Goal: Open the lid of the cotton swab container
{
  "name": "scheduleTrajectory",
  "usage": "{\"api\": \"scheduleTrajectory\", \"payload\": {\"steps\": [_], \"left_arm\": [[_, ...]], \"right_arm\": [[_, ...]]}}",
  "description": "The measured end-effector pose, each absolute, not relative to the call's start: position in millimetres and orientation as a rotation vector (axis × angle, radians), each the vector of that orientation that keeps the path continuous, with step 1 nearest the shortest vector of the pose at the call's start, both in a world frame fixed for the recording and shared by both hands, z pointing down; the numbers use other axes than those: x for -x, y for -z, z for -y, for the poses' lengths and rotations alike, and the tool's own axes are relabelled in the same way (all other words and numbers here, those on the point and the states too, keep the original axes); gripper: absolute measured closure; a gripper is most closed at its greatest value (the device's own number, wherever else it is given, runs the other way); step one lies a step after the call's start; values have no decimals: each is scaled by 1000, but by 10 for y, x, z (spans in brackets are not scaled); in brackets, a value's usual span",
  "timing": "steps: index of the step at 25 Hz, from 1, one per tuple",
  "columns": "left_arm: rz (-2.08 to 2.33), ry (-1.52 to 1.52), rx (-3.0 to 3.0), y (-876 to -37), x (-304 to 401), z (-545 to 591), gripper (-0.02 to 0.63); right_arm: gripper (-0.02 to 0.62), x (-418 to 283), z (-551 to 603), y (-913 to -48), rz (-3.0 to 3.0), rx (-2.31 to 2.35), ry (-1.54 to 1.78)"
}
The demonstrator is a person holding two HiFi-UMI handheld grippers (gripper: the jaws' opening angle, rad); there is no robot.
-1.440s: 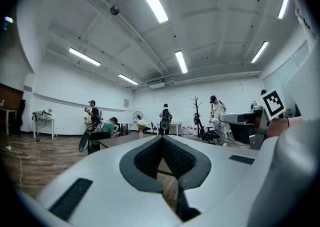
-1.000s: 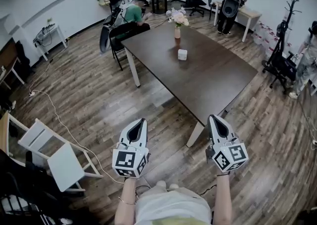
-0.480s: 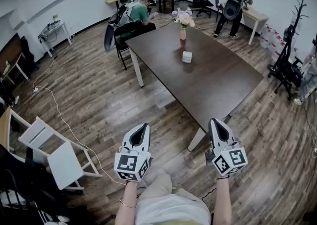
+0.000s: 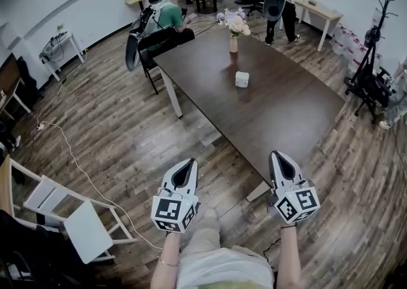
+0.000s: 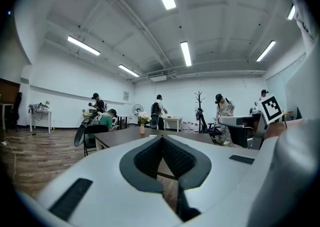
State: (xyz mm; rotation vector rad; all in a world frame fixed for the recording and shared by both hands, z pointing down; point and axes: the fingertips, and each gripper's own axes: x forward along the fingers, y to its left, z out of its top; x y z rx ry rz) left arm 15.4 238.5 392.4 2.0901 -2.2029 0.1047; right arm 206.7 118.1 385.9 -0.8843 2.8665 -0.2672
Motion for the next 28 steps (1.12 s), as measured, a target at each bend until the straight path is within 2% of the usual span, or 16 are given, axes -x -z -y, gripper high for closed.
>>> {"api": "scheduleTrajectory", "payload": {"steps": [10,28], "left_arm": [[2080,-109,-2199,-3951,583,-1403,584],[1955,-53,-2232,-4173,1095,-365,584]], "right_arm": [[575,-1337,-366,-3900,-2832,1010,286],[575,-794,605,-4178,-2845,1109,340]]}}
